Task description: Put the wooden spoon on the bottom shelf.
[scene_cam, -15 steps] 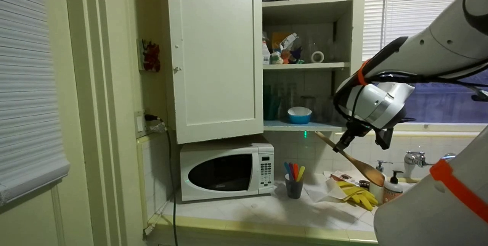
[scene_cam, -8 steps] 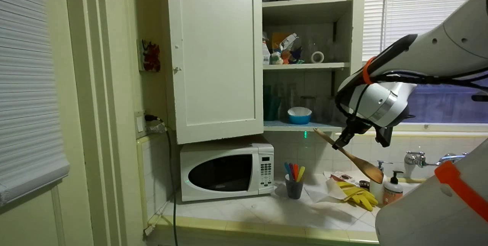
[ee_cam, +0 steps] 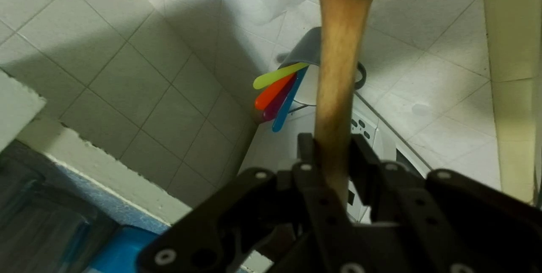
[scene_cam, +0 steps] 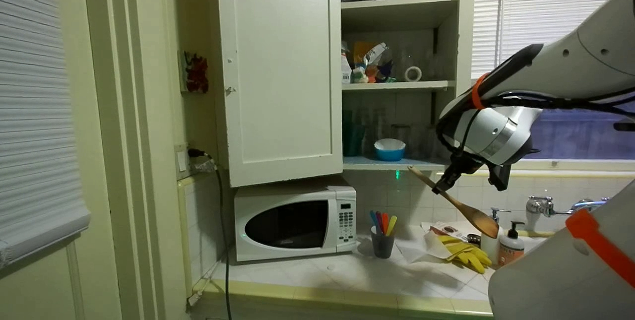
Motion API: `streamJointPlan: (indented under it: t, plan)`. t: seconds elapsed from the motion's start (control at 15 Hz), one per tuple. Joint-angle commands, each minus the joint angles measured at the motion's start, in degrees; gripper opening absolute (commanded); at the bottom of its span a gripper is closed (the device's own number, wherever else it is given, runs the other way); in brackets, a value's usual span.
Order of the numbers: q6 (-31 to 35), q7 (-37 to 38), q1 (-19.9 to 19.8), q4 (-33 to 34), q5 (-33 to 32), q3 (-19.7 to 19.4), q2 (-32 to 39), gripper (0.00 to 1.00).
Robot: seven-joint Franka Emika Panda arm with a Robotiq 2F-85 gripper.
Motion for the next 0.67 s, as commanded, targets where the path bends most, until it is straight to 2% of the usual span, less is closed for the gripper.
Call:
streamJointPlan:
  t: [0.0, 0.07, 0.33, 0.6]
  plan:
    - [0.5, 2.6, 2.4, -0.2, -3.5, -2.6, -0.7, 0.24]
    - [0.5, 2.6, 2.4, -0.2, -3.5, -2.6, -0.7, 0.06]
    - [6.2, 3.3, 4.4, -0.3, -5.1, -3.4, -4.0, 0.06]
    - [13.0, 5.0, 7.2, 2.6, -11.3, -3.1, -6.0, 0.06]
